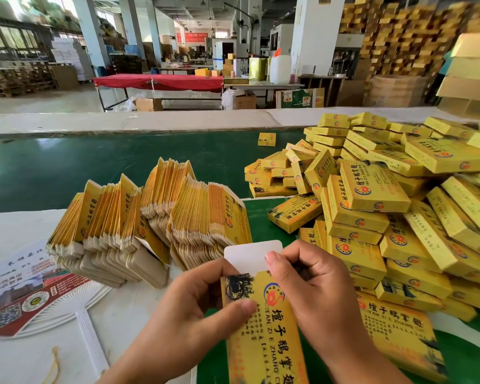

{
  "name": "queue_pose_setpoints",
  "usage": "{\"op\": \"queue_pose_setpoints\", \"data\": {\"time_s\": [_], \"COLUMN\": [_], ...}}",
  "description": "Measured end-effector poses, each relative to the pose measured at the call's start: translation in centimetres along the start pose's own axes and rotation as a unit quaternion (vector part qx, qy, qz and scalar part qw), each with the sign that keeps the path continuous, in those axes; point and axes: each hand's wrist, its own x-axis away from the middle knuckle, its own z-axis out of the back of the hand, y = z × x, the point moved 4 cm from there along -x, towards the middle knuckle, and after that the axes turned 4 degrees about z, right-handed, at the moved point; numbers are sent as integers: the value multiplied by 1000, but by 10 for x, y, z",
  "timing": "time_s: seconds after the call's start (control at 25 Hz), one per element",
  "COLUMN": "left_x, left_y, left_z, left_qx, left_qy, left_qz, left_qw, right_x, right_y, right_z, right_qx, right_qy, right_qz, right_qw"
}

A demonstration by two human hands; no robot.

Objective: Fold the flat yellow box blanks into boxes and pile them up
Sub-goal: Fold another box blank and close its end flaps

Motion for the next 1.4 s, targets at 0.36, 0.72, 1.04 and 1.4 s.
{"op": "queue_pose_setpoints", "data": {"time_s": [0.36,0.72,1.04,1.4], "left_x": [-1,-5,-4,-1], "left_y": [4,3,5,3], "left_z": [13,17,12,12], "left_qx": [-75,94,131,144], "left_qy": [112,73,49,86], "left_qz": [-57,-5,7,-3], "left_qw": [989,993,990,986], "right_x": [-2,0,-2,-4], "right_y": [2,15,11,11], "right_z": [-5,-11,-10,-9], "right_qx": [-17,-142,-170,-165], "right_qy": [-62,-163,-141,-133], "right_qz": [2,-129,-99,-107], "right_qw": [998,968,970,971]}}
